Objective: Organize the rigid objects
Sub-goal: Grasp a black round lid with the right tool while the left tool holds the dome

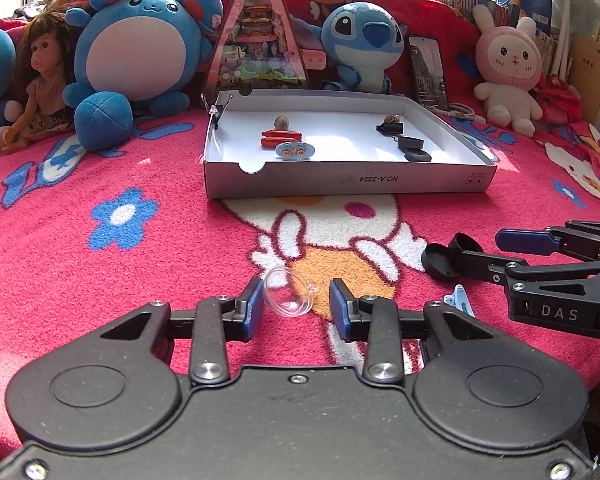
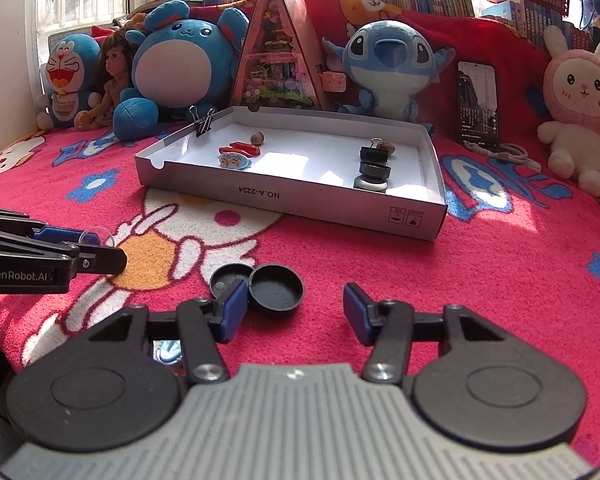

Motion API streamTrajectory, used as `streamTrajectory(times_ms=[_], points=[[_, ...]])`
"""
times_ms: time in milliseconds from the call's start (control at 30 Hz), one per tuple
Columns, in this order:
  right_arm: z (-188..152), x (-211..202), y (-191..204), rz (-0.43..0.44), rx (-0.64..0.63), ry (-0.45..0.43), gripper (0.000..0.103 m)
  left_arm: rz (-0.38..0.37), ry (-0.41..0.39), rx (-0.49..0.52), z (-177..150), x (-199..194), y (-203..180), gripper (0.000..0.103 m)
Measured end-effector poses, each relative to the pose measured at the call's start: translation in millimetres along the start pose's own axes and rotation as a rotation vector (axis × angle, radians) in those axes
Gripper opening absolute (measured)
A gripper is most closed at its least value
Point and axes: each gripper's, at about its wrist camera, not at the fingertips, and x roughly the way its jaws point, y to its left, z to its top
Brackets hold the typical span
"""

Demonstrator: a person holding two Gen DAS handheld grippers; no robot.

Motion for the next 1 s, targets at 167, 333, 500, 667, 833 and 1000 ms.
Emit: streamTrajectory(times_ms=[167, 333, 500, 667, 833, 1000], points=[[0.8, 2.6, -1.8, -0.007, 0.015, -0.005, 0.061, 0.032, -0.025, 0.044, -1.2, -2.6, -3.5, 0.036], [1.7, 5.7, -2.9, -0.03, 0.034, -0.012, 0.061, 0.045, -0.038, 0.07, -2.7, -4.1, -5.2, 0.037], [1.3, 7.1, -3.8, -0.103, 0.028, -0.026, 0.06, 0.064, -0.042, 0.082, -5.4, -5.8, -5.5, 0.037], [-0.4, 8.8, -8.1, -0.114, 0.045, -0.02, 0.061, 0.073, -0.048, 0.077, -7.4, -9.8, -1.5, 0.038], [-1.5, 10.7, -8.2, -0.117, 0.048, -0.02, 0.061, 0.083, -0.042, 0.083, -9.5, -8.7, 0.1, 0.038], [-3.0, 12.6, -7.4, -0.119, 0.043, -0.014, 0.068, 0.077, -0.036, 0.087, -11.3, -7.0, -1.2, 0.038]])
